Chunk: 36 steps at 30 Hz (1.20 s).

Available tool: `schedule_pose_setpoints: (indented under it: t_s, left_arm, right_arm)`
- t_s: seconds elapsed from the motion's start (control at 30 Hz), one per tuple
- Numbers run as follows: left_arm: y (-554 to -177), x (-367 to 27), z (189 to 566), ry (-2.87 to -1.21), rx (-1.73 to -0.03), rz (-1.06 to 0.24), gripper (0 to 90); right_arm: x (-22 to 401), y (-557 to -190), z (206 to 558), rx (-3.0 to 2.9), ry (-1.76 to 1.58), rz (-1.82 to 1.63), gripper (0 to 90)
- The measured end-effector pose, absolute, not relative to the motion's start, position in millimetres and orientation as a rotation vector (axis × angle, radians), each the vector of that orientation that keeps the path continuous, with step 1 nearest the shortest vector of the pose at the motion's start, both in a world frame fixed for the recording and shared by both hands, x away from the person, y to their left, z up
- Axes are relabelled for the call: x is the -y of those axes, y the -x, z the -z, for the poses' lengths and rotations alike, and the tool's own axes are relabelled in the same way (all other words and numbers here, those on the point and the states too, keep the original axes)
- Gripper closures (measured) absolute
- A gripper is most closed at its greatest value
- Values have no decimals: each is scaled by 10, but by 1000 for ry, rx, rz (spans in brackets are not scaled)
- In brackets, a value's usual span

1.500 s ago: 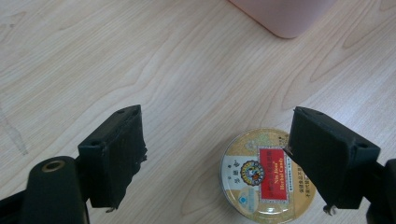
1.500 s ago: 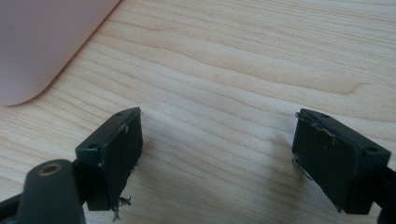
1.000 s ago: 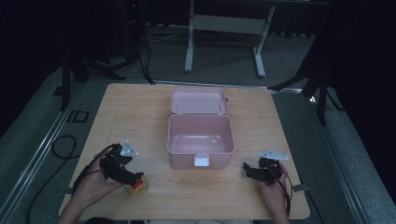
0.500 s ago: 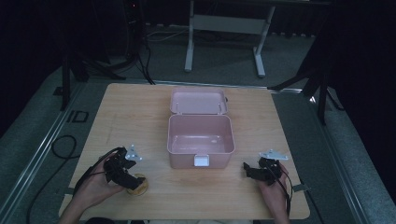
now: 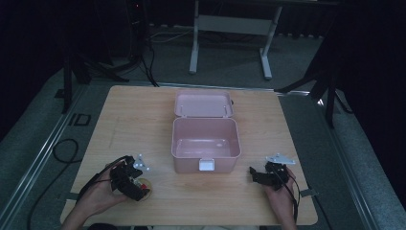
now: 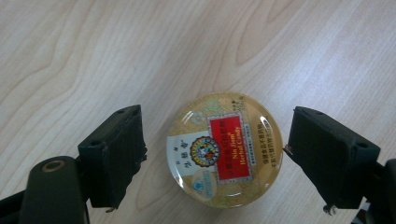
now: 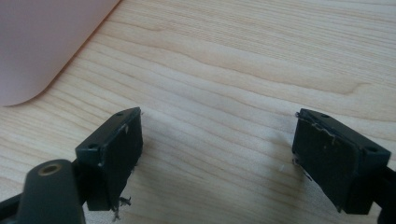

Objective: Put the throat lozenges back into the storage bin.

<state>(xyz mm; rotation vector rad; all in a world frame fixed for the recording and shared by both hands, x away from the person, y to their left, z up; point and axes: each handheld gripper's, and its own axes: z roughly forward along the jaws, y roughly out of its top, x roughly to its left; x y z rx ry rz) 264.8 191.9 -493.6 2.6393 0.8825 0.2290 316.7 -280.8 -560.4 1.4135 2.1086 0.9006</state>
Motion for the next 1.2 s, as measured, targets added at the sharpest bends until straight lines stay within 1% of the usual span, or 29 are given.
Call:
schedule_pose_setpoints:
  t_s: [0.07, 0.13, 0.27, 0.6, 0.67, 0.8, 1.07, 1.2]
  left_arm:
    - [-2645, -1908, 4941, -2651, -871, -226, 192]
    - [-2639, -1897, 4942, -2661, -859, -228, 226]
    - [-2644, -1876, 4956, -2693, -852, -230, 234]
    - [-2670, -1831, 4994, -2736, -844, -215, 233]
    - [-2678, -1823, 5010, -2752, -849, -217, 214]
    - [-2693, -1818, 5043, -2769, -849, -182, 208]
    - [-2703, -1796, 5046, -2795, -827, -156, 207]
    - [-2697, -1769, 5074, -2809, -819, -132, 187]
  right_arm:
    - [2808, -3167, 5604, -2109, -1413, -901, 160]
    - [2808, -3167, 5604, -2109, -1413, -901, 160]
    - [2808, -3167, 5604, -2109, -1413, -900, 160]
    - [2808, -3167, 5604, -2109, -1414, -900, 160]
    - [2808, -3168, 5604, -2109, -1413, -901, 159]
    - [2808, -3167, 5604, -2109, -1414, -901, 160]
    - [2808, -3167, 5604, -2109, -1414, -901, 159]
    - [2808, -3167, 5604, -2109, -1413, -901, 160]
